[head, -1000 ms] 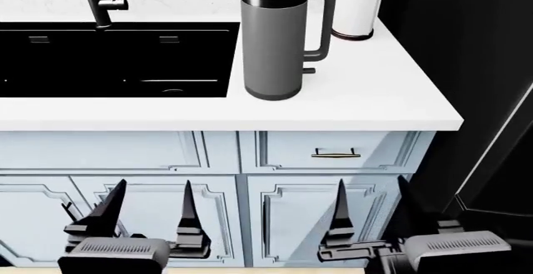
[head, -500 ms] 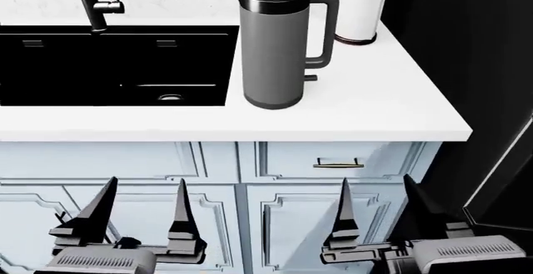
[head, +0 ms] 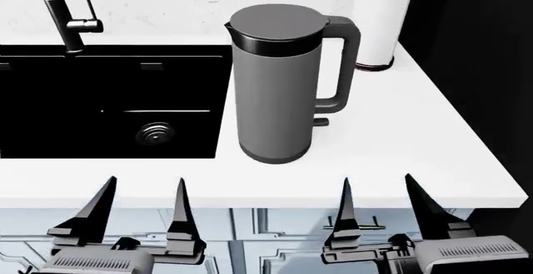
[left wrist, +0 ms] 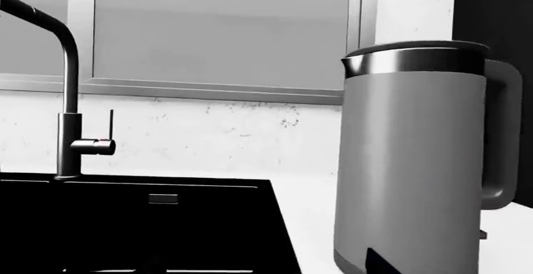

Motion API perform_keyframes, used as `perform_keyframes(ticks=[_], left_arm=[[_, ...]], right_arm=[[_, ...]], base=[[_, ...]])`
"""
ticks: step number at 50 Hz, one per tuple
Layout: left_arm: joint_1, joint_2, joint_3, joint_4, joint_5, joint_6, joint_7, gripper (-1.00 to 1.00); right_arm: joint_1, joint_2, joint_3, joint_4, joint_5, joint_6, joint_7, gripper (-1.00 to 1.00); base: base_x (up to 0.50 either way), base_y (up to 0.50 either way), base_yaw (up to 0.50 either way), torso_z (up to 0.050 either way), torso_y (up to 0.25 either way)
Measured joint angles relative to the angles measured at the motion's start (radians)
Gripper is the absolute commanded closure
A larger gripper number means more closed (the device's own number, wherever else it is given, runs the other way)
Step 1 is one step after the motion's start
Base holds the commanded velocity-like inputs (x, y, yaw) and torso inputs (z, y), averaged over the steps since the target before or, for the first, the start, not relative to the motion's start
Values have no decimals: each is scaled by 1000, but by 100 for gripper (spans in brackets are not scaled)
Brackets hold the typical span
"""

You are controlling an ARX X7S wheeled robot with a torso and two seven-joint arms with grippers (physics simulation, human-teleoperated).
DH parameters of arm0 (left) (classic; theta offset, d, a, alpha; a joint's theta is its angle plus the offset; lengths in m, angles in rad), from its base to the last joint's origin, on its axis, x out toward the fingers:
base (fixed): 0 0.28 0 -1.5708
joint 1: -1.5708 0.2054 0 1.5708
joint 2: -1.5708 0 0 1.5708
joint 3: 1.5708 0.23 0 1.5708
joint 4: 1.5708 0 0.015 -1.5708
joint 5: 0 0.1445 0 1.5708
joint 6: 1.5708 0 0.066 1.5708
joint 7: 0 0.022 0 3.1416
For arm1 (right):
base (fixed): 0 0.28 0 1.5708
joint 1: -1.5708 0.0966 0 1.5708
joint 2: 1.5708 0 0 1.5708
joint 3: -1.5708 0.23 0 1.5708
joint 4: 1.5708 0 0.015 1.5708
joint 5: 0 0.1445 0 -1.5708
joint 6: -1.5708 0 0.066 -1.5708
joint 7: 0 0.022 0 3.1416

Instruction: Press down the lever to turn on the electric kettle.

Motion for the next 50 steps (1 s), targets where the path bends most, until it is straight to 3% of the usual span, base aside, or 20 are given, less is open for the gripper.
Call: perform_keyframes(ticks=[10, 39, 50], left_arm=[[3, -7, 4, 1, -3, 7, -6, -100], [20, -27, 15, 34, -12, 5, -33, -100], [15, -36, 12, 30, -25, 9, -37, -100]], right_arm=[[-2, 6, -6, -3, -1, -4, 7, -100], [10, 16, 4, -2, 88, 3, 9, -100], [60, 32, 29, 6, 137, 84, 30, -100]], base=[[499, 0, 0, 0, 0], [0, 0, 0, 0, 1], [0, 0, 0, 0, 0]])
